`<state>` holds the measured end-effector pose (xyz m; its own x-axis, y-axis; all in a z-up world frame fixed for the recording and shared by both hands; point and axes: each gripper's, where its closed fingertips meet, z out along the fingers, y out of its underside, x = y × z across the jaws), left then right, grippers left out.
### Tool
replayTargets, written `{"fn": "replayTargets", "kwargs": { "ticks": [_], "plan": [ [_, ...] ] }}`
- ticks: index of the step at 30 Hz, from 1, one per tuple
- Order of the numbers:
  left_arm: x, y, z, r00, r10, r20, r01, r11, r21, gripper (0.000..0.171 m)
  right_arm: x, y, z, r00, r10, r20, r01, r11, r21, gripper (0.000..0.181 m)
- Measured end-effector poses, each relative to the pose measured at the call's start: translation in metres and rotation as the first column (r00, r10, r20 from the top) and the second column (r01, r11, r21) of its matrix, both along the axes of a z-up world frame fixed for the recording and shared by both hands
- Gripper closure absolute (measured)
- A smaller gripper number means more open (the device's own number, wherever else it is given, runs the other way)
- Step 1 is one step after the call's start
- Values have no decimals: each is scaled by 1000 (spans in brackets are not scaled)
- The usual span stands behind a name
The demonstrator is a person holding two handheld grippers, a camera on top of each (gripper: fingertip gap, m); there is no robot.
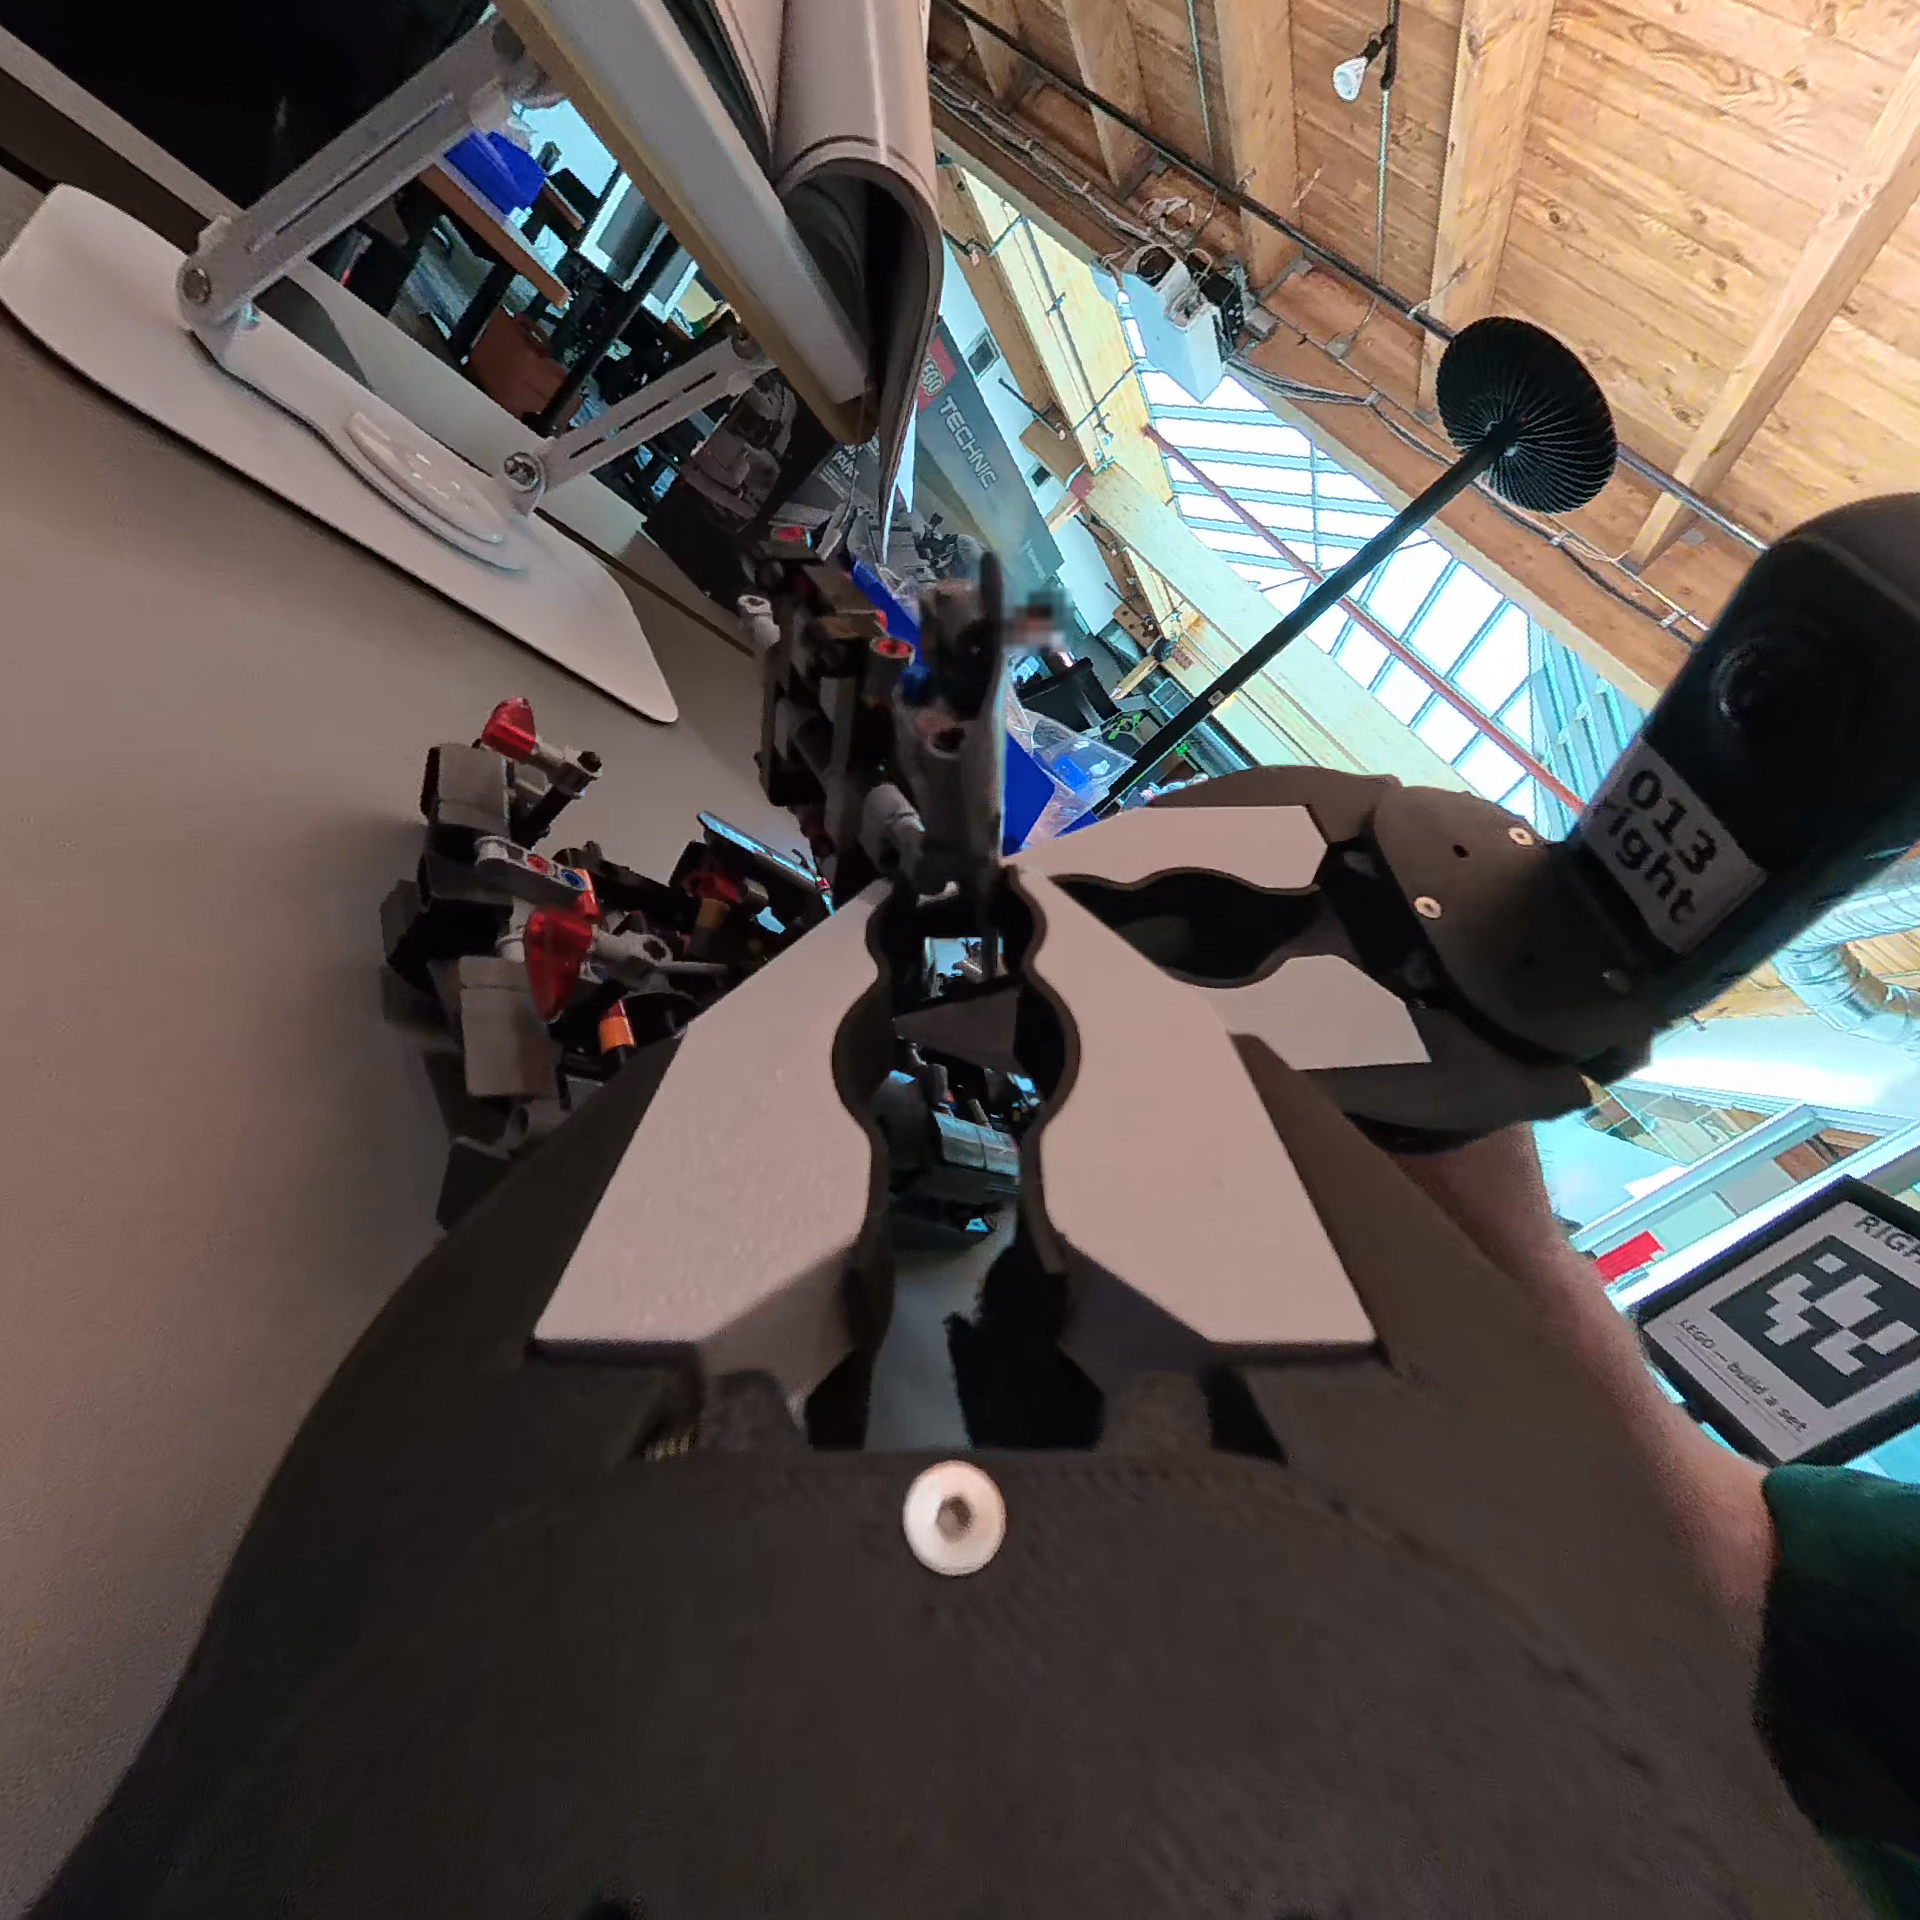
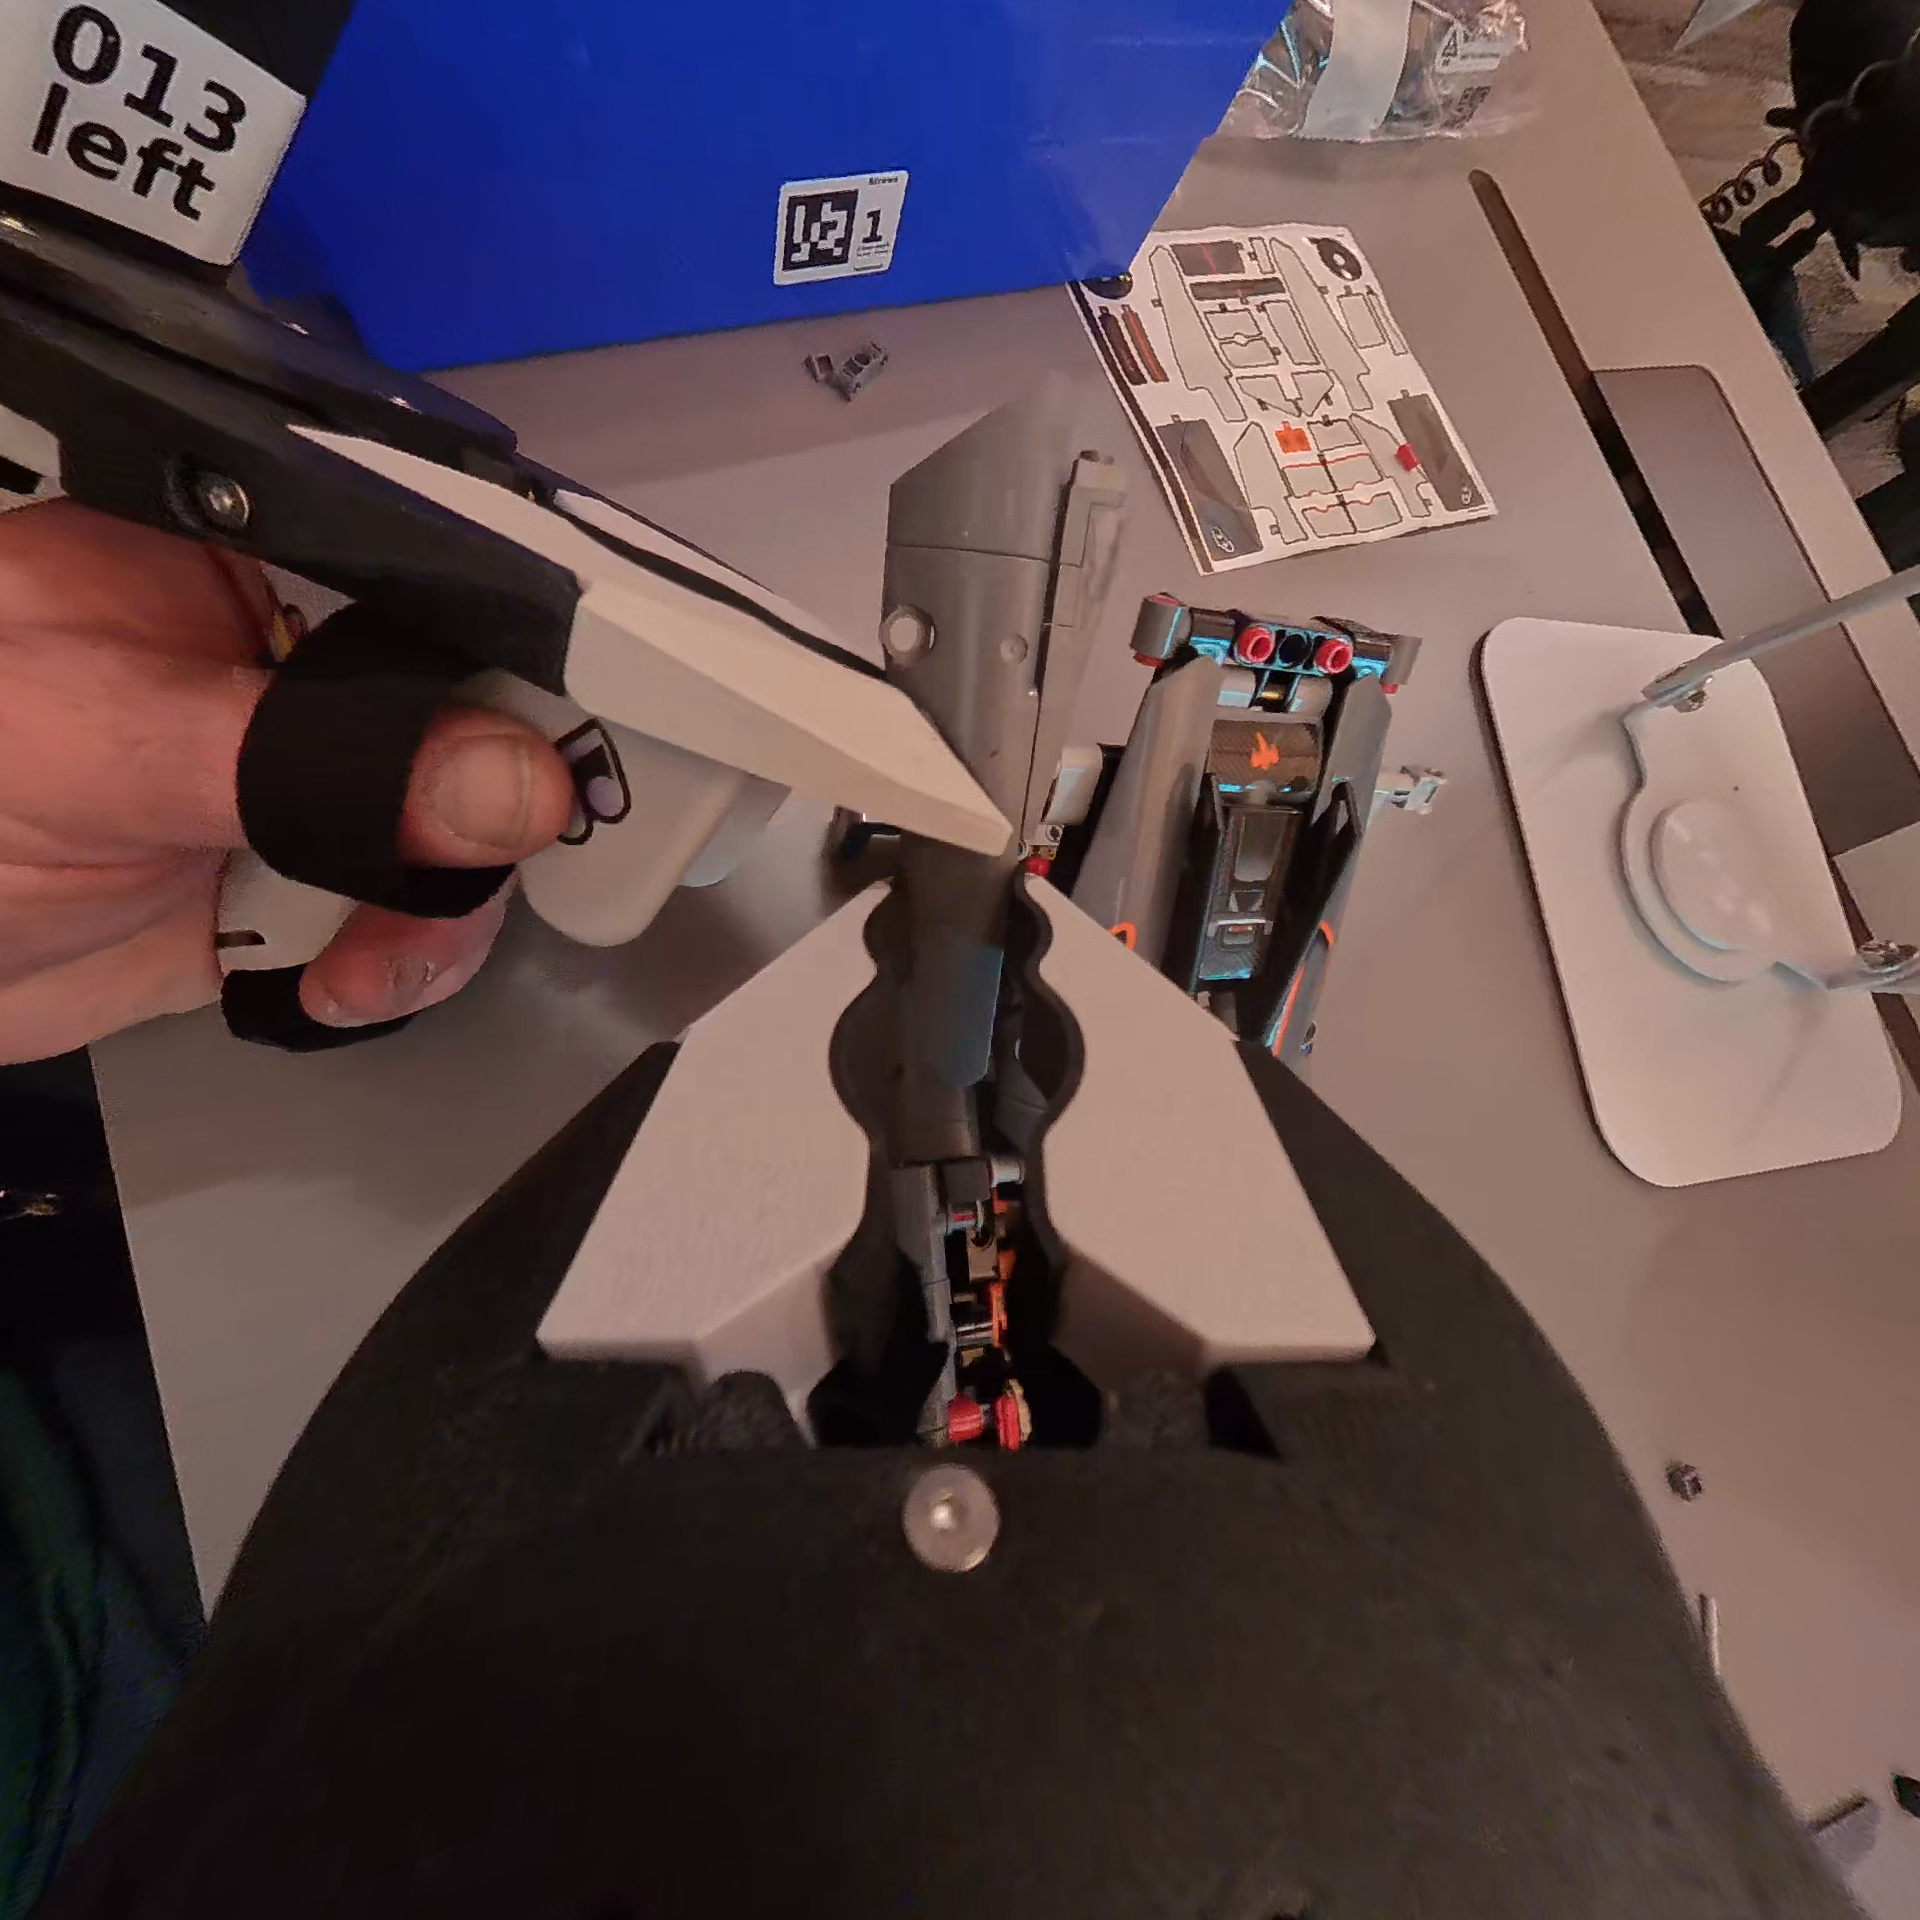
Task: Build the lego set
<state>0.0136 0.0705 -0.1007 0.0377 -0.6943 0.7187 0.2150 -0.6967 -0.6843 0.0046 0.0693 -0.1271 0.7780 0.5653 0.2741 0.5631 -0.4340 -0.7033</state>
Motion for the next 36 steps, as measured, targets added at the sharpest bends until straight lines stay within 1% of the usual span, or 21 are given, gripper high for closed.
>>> {"fn": "replayTargets", "kwargs": {
  "ticks": [2, 5, 7, 8, 11, 13, 14, 16, 19, 20, 22, 24, 28, 32, 34, 36],
  "plan": [
    [1, -1, 0, 1000, -1, -7, 1, 1000, 10, 163, 0, -2, 2, 1000, 5, 18, -5, 1000, 8, 165],
    [1, -1, 0, 1000, 11, -19, -10, 1000, 27, 163, 3, -9, 4, 1000, 11, 17, -10, 1000, -14, 158],
    [1, 0, 0, 1000, 13, -21, -12, 999, 35, 163, 5, -14, 9, 999, 21, 39, -20, 999, -27, 157],
    [1, 0, 0, 1000, 19, -25, -18, 999, 44, 163, 6, -16, 15, 998, 26, 51, -25, 1000, -16, 157],
    [2, 0, 0, 998, 38, -40, -35, 997, 75, 163, 1, -10, 46, 1000, 9, 29, -10, 999, 52, 154],
    [3, 0, 0, 997, 53, -55, -47, 993, 105, 163, -1, -1, 62, 999, -48, 12, 46, 995, 91, 149],
    [3, 1, 0, 996, 60, -63, -52, 992, 117, 164, -3, 4, 65, 998, -67, 0, 67, 993, 97, 145],
    [3, 2, -1, 993, 79, -89, -65, 986, 152, 164, -9, 11, 62, 995, -99, -14, 99, 991, 91, 130],
    [4, 3, -2, 988, 102, -118, -77, 976, 202, 164, -16, 16, 46, 989, -148, 0, 147, 986, 81, 124],
    [4, 3, -1, 986, 108, -125, -79, 973, 218, 164, -15, 19, 44, 987, -162, 4, 161, 982, 96, 127],
    [5, 2, -1, 985, 112, -131, -79, 968, 236, 164, -12, 22, 43, 983, -182, 18, 179, 977, 116, 141],
    [5, 0, -1, 978, 134, -158, -83, 952, 295, 163, -10, 25, 43, 981, -192, 16, 189, 974, 125, 145],
    [5, 1, -1, 977, 139, -159, -85, 948, 308, 162, -11, 25, 43, 982, -184, 32, 178, 974, 139, 149],
    [4, 0, 1, 977, 145, -154, -88, 941, 328, 160, -13, 24, 45, 992, -123, -42, 127, 985, 116, 150],
    [3, -1, 2, 976, 152, -154, -92, 936, 341, 154, -15, 23, 50, 988, -76, -134, 90, 991, 101, 151],
    [2, 0, 4, 981, 145, -131, -96, 941, 326, 149, -12, 23, 55, 968, -43, -248, 65, 995, 81, 152]
  ]
}}
